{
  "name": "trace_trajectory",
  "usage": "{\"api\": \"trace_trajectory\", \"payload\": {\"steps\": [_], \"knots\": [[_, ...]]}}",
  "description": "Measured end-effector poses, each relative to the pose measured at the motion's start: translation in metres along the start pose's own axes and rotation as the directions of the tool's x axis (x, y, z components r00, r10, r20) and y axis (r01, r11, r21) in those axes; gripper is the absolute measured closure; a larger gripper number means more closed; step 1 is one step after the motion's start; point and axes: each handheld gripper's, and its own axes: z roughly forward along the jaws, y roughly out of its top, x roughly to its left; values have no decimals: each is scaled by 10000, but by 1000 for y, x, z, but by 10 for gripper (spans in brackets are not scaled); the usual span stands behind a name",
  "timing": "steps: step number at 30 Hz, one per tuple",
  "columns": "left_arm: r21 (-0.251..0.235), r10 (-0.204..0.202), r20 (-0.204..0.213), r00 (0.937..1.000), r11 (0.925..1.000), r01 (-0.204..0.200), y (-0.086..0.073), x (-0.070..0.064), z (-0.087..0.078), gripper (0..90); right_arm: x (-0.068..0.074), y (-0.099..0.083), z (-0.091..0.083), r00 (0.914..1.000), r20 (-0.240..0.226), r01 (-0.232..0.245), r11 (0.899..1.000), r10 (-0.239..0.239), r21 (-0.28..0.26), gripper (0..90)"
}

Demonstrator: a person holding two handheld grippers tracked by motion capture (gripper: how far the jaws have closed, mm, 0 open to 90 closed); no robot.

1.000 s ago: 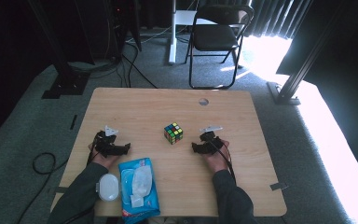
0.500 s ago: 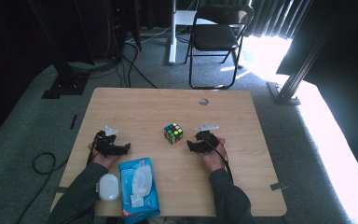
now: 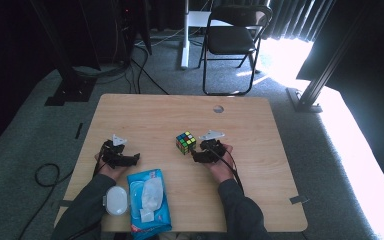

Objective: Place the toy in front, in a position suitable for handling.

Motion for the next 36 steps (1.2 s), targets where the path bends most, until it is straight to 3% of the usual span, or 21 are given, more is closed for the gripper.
{"api": "trace_trajectory", "payload": {"steps": [14, 27, 36], "knots": [[4, 8, 3, 10000, 10000, -8, 0, 0, 0, 92, 11, 16, 8, 9995, -286, 116, 9989, -129, -450, 252], [3, 10, 11, 10000, 10000, -10, 0, 0, 0, 92, 14, 21, 29, 9991, -395, 176, 9998, -180, -108, 216], [14, 37, 23, 10000, 10000, -37, 0, 0, 0, 92, 13, 23, 39, 9993, -324, 174, 9998, -173, 29, 245]]}}
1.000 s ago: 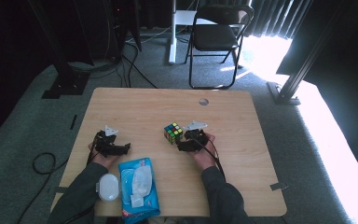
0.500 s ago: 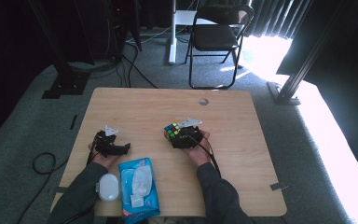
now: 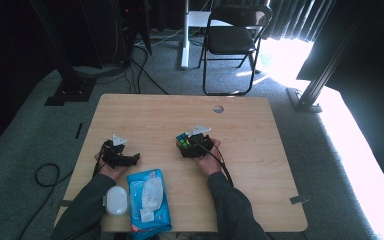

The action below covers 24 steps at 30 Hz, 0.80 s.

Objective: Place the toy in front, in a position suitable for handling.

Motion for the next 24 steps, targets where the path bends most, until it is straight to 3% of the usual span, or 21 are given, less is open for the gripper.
{"api": "trace_trajectory", "payload": {"steps": [9, 24], "knots": [[-4, 1, 4, 10000, 10000, -1, 0, 0, 0, 92, 1, -2, 8, 10000, -67, 68, 9999, -68, 104, 270], [-9, 7, 12, 10000, 10000, -7, 0, 0, 0, 92, -4, -4, 10, 9992, -314, -238, 9997, 241, 96, 333]]}}
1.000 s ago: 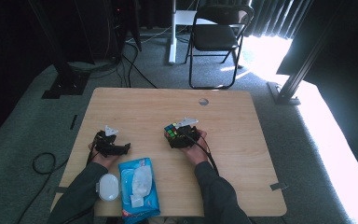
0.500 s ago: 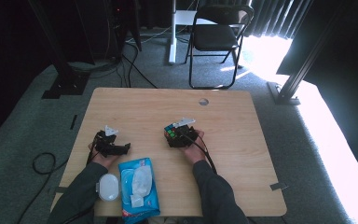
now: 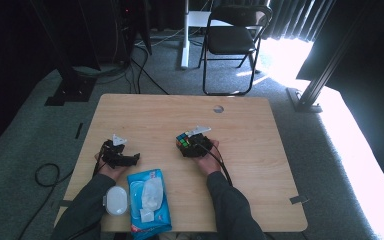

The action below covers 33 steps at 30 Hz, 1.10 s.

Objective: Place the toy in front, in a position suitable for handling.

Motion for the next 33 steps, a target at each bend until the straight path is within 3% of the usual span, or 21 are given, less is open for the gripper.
{"api": "trace_trajectory", "payload": {"steps": [16, 33], "knots": [[-24, -20, 2, 10000, 10000, 20, 0, 0, 0, 92, 2, -3, -4, 9993, 156, 343, 9992, -339, -227, 341], [-24, -18, 9, 10000, 10000, 18, 0, 0, 0, 92, 6, -5, -17, 9978, -52, 650, 9965, -654, -521, 340]]}}
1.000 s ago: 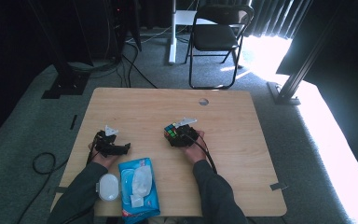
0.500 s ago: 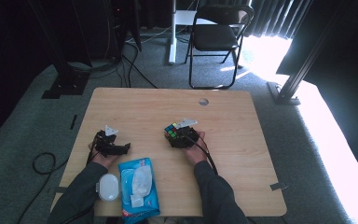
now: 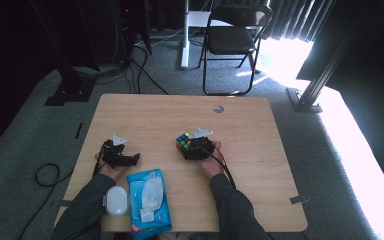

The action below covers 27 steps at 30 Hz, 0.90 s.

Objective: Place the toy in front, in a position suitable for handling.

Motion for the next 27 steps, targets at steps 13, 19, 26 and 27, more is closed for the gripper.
{"api": "trace_trajectory", "payload": {"steps": [13, 19, 26, 27], "knots": [[4, 8, 0, 10000, 10000, -8, 0, 0, 0, 92, 4, -3, -12, 9992, -219, 315, 9992, -320, -232, 340], [5, 9, 0, 10000, 10000, -9, 0, 0, 0, 92, 6, -4, -18, 9985, -295, 461, 9987, -468, -235, 341], [5, 5, -1, 10000, 10000, -5, 0, 0, 0, 92, 6, -7, -24, 9976, -308, 612, 9979, -619, -219, 340], [4, 5, -2, 10000, 10000, -5, 0, 0, 0, 92, 7, -7, -25, 9974, -317, 634, 9977, -641, -230, 340]]}}
